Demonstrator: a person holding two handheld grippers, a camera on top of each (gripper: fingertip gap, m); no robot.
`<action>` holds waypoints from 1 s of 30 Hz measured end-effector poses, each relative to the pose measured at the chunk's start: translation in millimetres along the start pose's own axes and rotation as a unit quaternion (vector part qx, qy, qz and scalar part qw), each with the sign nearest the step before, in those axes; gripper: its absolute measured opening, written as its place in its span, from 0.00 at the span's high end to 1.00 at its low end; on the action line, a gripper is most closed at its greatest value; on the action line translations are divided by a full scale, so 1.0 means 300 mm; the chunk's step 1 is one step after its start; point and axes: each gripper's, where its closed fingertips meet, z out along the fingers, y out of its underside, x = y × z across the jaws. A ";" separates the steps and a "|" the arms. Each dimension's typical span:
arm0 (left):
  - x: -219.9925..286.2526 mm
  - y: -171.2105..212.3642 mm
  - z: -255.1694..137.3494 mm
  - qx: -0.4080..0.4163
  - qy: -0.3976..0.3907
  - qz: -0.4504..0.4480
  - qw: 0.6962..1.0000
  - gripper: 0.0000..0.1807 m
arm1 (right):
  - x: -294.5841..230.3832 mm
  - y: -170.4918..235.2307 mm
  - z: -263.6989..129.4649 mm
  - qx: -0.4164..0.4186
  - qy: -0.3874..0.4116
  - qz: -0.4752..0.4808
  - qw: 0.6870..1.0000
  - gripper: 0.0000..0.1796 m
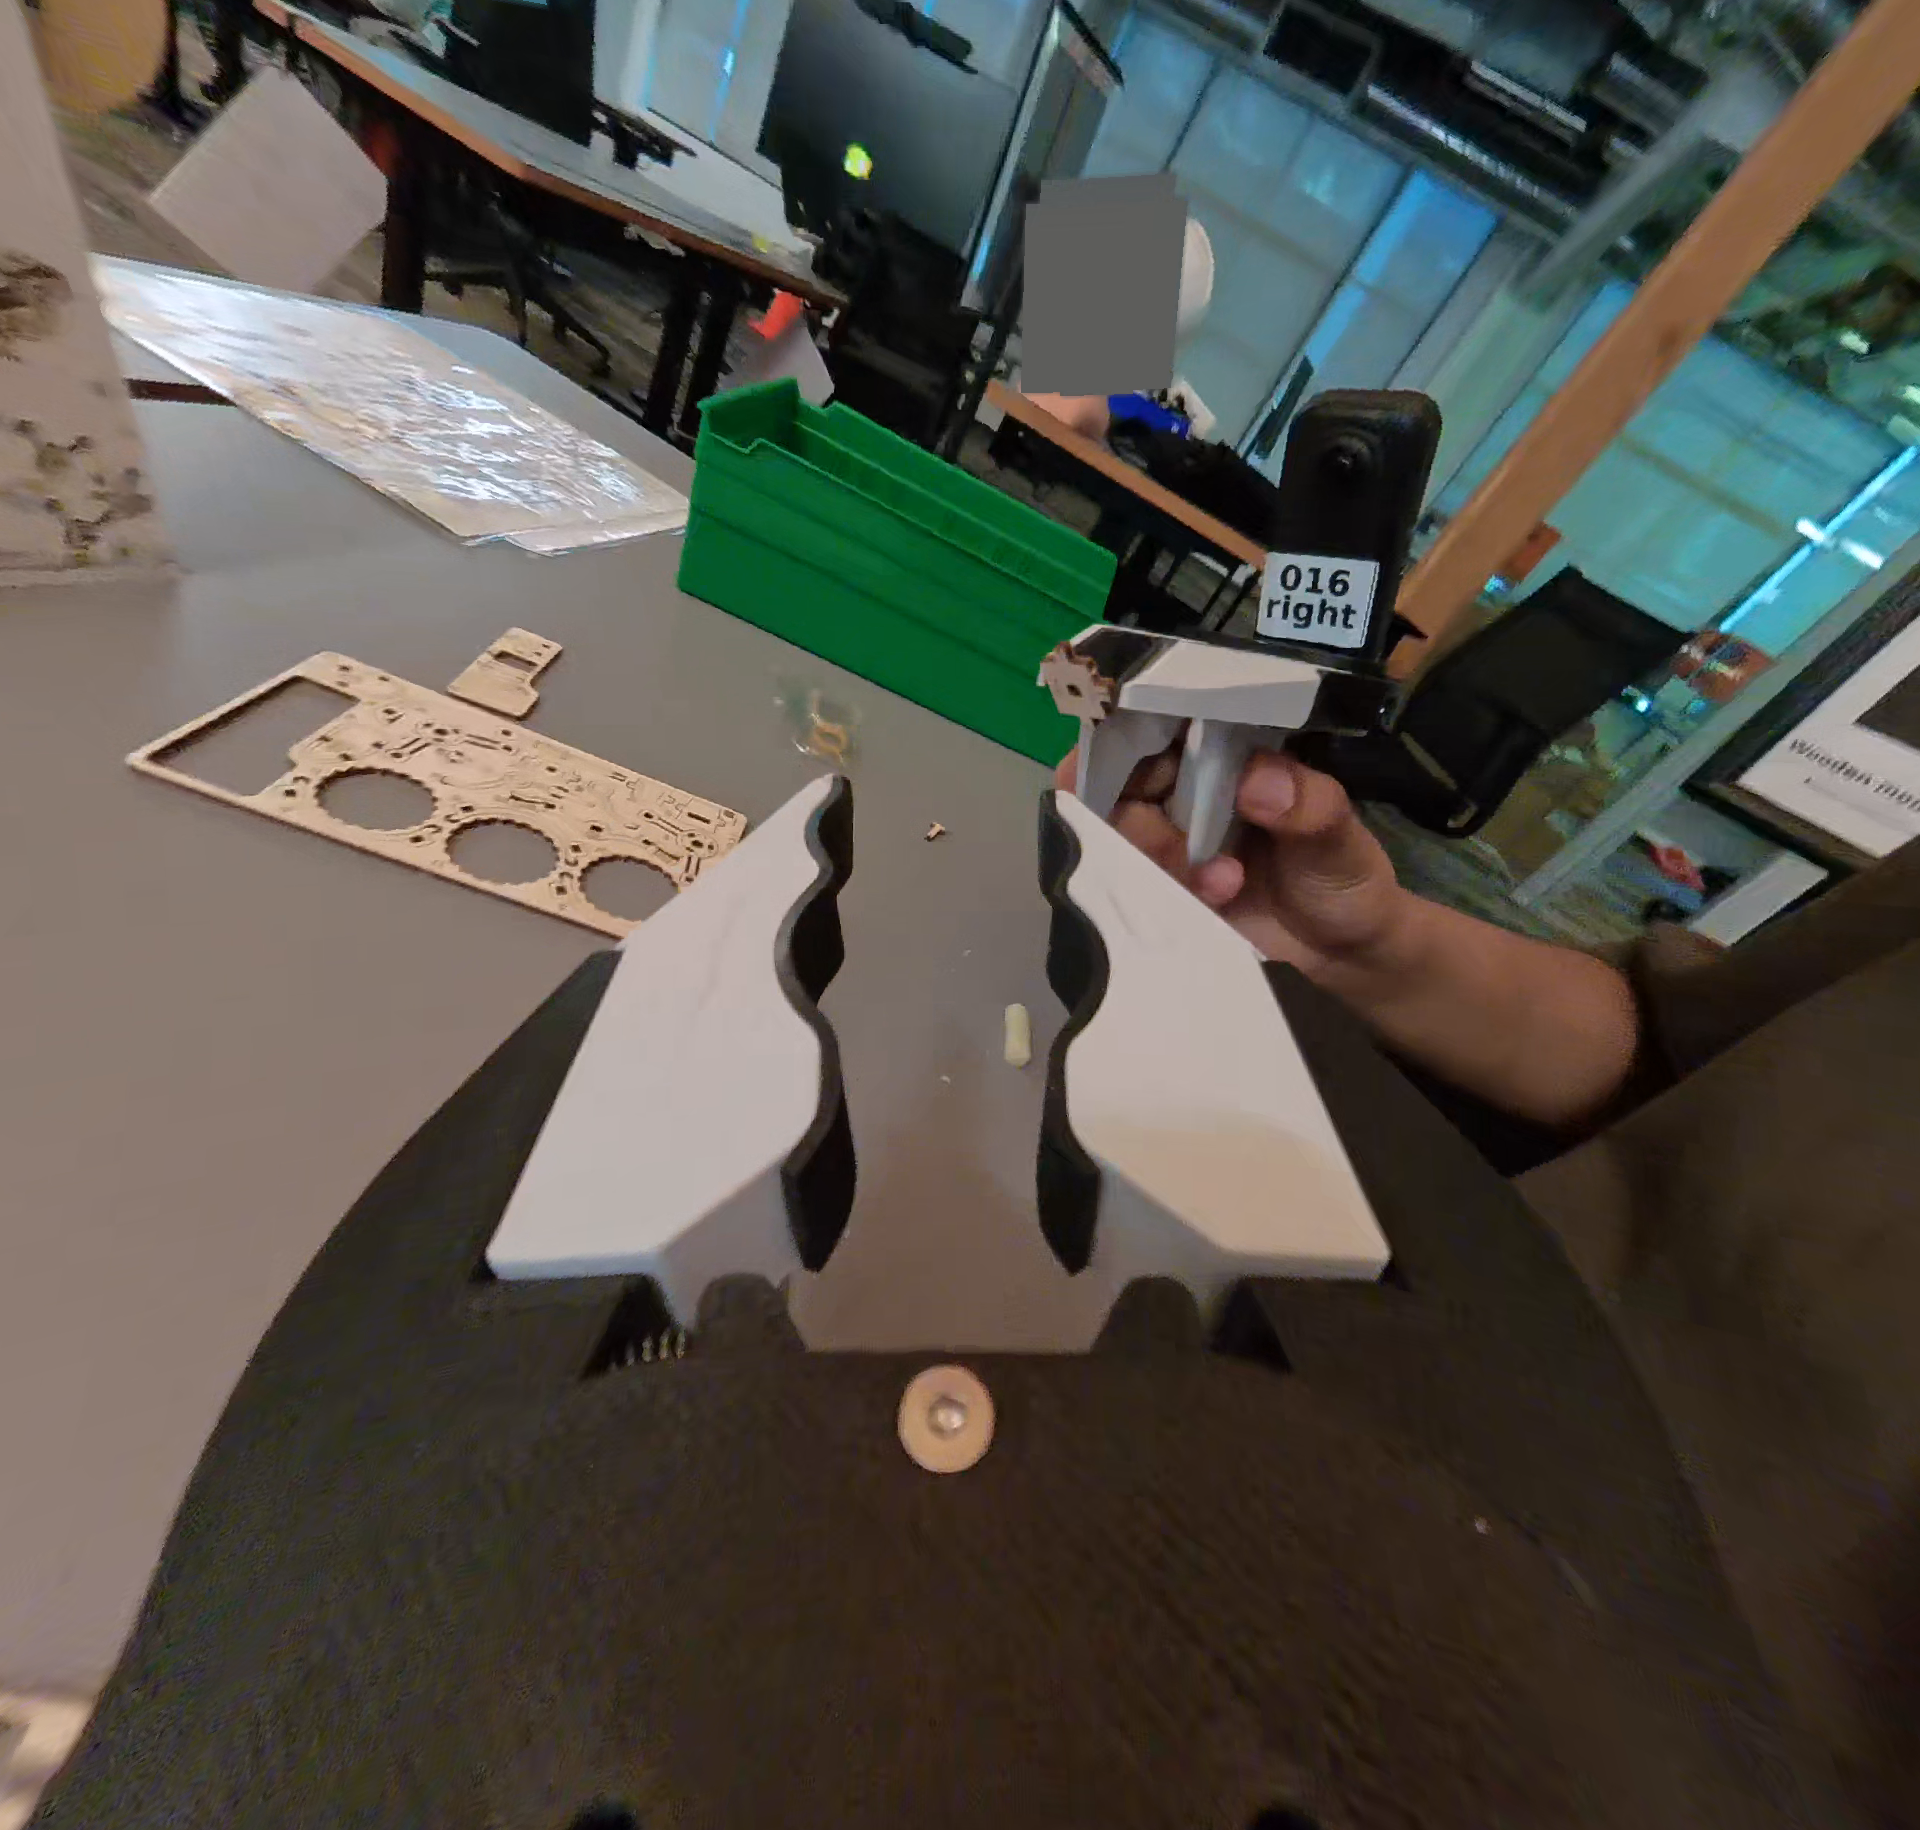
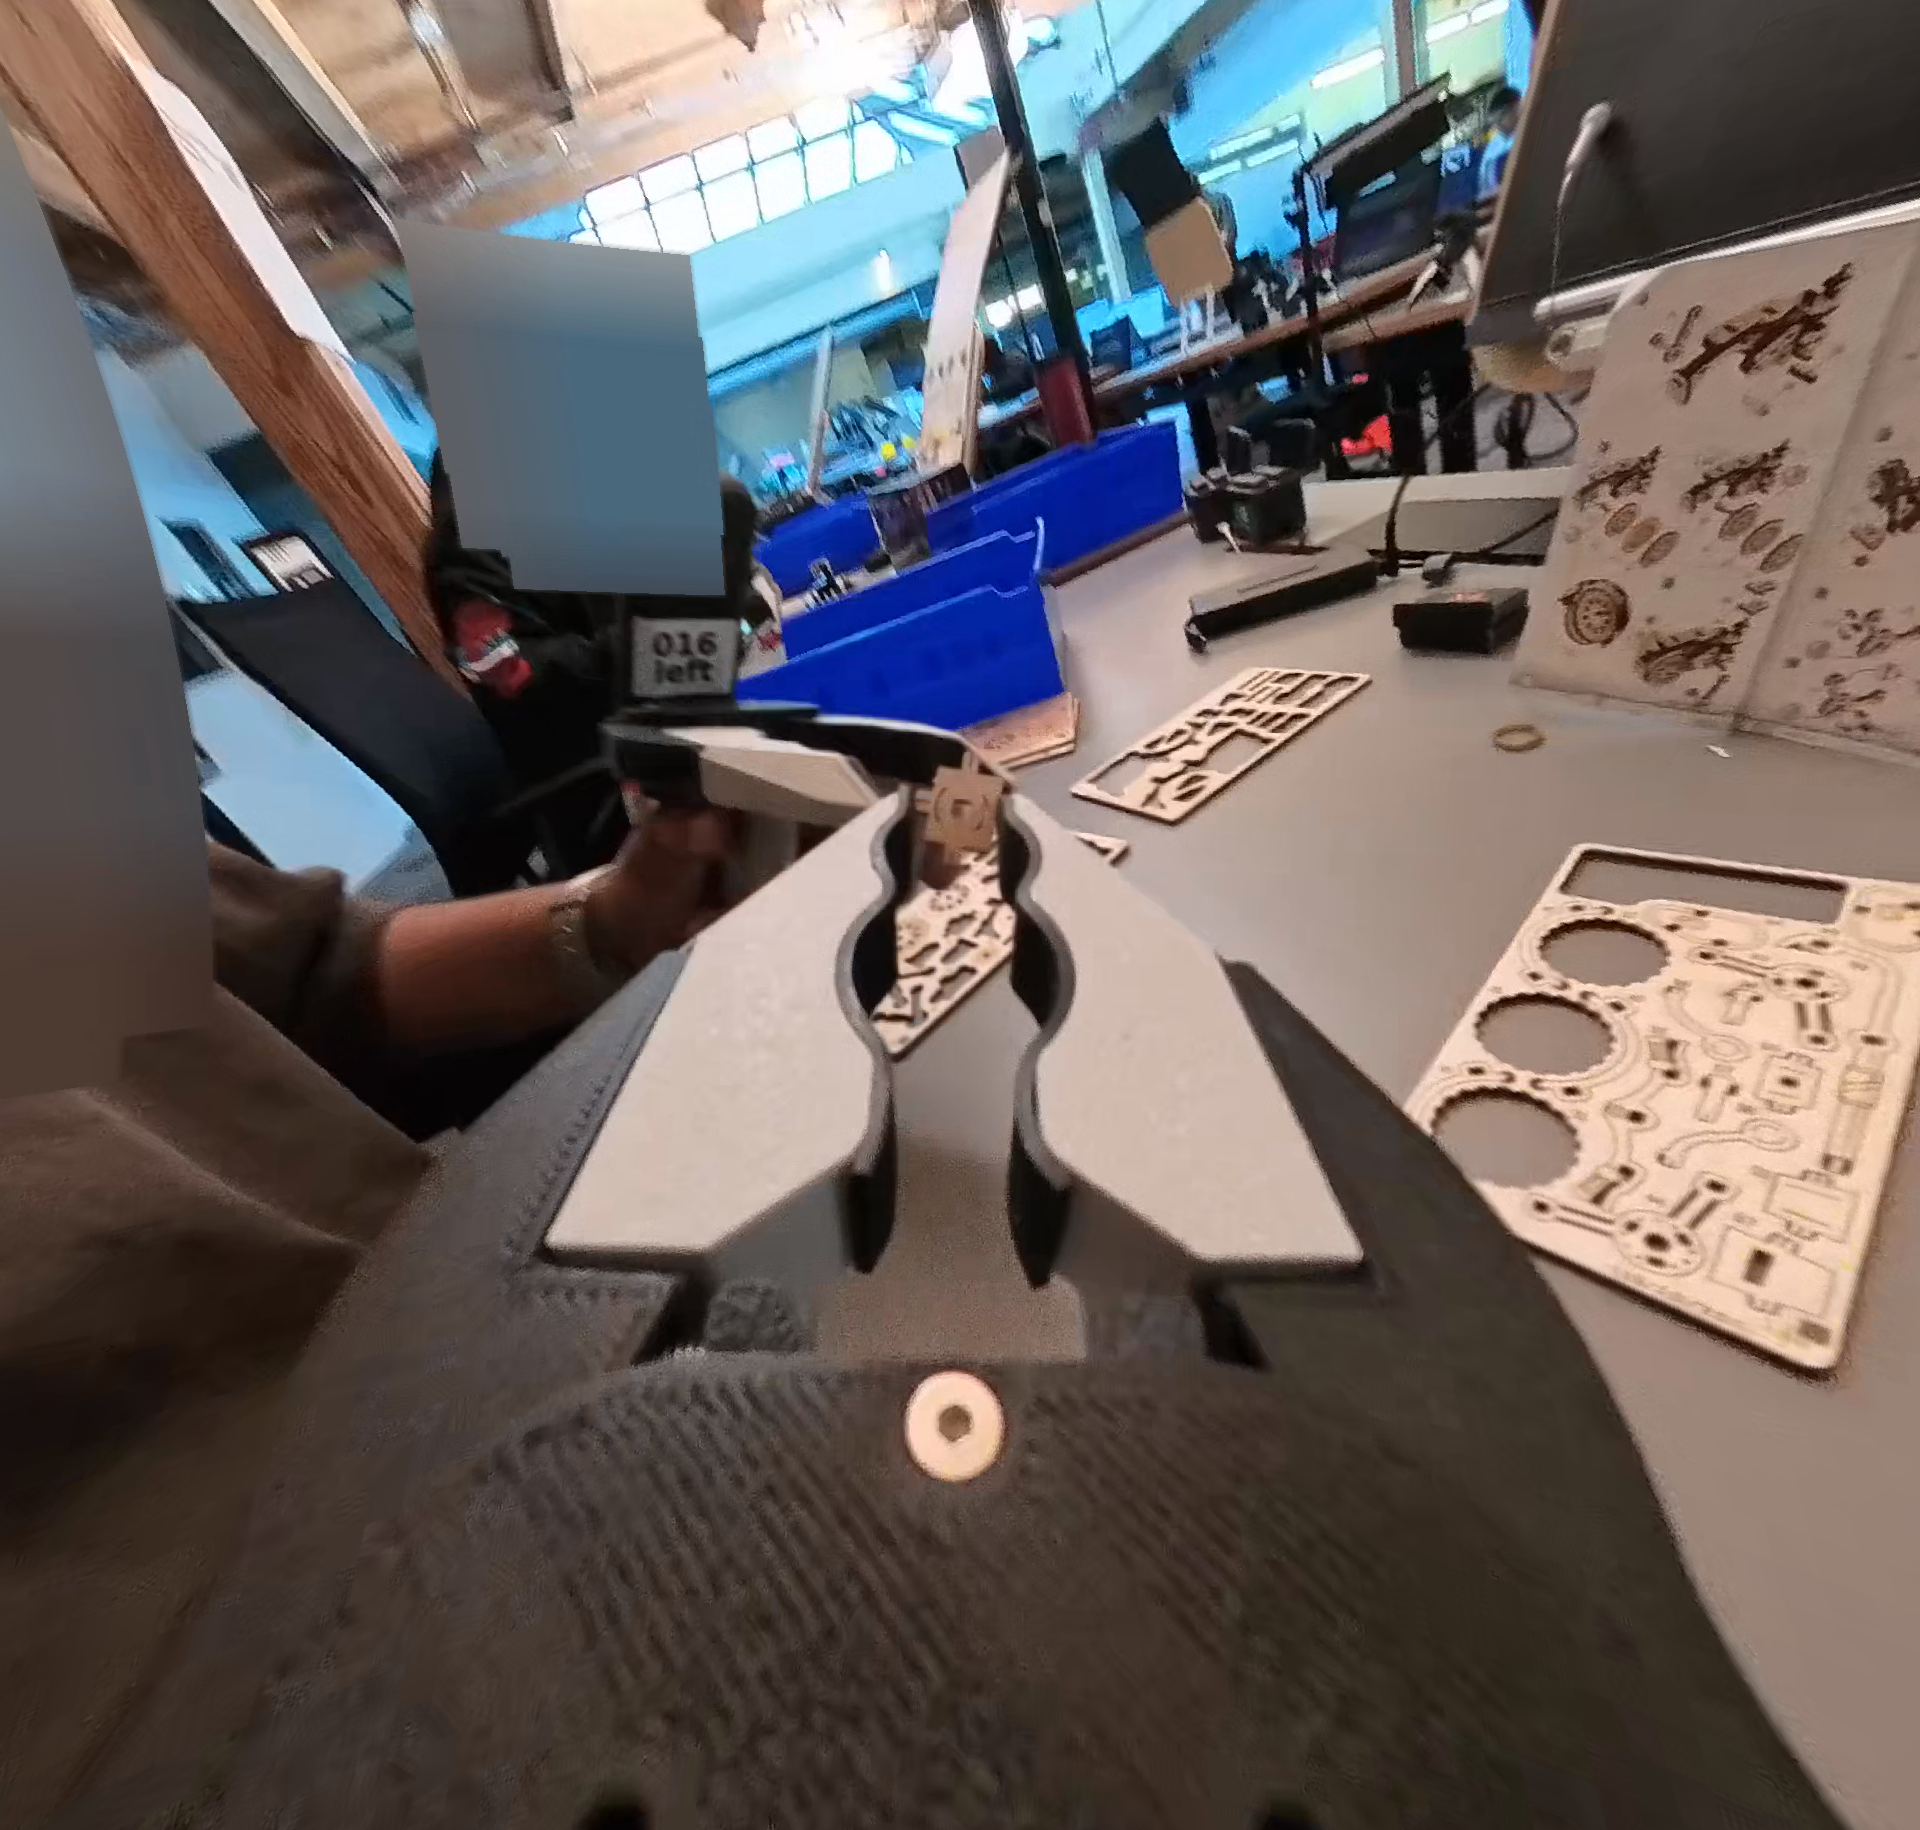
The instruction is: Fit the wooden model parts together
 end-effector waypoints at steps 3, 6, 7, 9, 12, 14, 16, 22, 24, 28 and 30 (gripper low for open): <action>0.004 0.036 0.049 -0.003 0.004 0.017 1.000 0.81 | 0.008 0.013 -0.041 0.032 -0.020 0.041 0.998 0.93; 0.009 0.087 0.037 -0.006 0.012 0.014 1.000 0.82 | 0.040 0.025 -0.070 0.060 -0.033 0.101 0.993 0.93; 0.006 0.093 0.028 -0.001 0.012 0.008 1.000 0.83 | 0.052 0.025 -0.074 0.069 -0.038 0.121 0.989 0.93; 0.003 0.089 0.017 0.007 0.016 -0.009 1.000 0.83 | 0.069 0.020 -0.076 0.085 -0.052 0.156 0.983 0.93; -0.012 0.096 0.013 0.000 0.020 -0.016 1.000 0.82 | 0.089 0.026 -0.071 0.094 -0.063 0.190 0.975 0.93; -0.019 0.107 0.011 -0.008 0.021 -0.019 1.000 0.82 | 0.099 0.029 -0.066 0.095 -0.065 0.204 0.972 0.93; -0.018 0.108 0.006 -0.010 0.023 -0.020 0.999 0.81 | 0.108 0.033 -0.058 0.093 -0.062 0.215 0.970 0.93; -0.022 0.112 0.001 -0.014 0.003 0.014 1.000 0.79 | 0.131 0.071 -0.029 0.087 -0.064 0.350 0.931 0.93; -0.023 0.112 0.002 -0.015 -0.010 0.044 0.999 0.78 | 0.121 0.082 -0.021 0.087 -0.079 0.419 0.901 0.93; -0.009 0.111 0.004 -0.014 -0.036 0.125 0.991 0.77 | 0.066 0.126 0.010 0.039 -0.094 0.481 0.871 0.93; 0.005 0.123 0.011 -0.021 -0.044 0.170 0.984 0.78 | 0.038 0.140 0.019 0.023 -0.100 0.493 0.864 0.93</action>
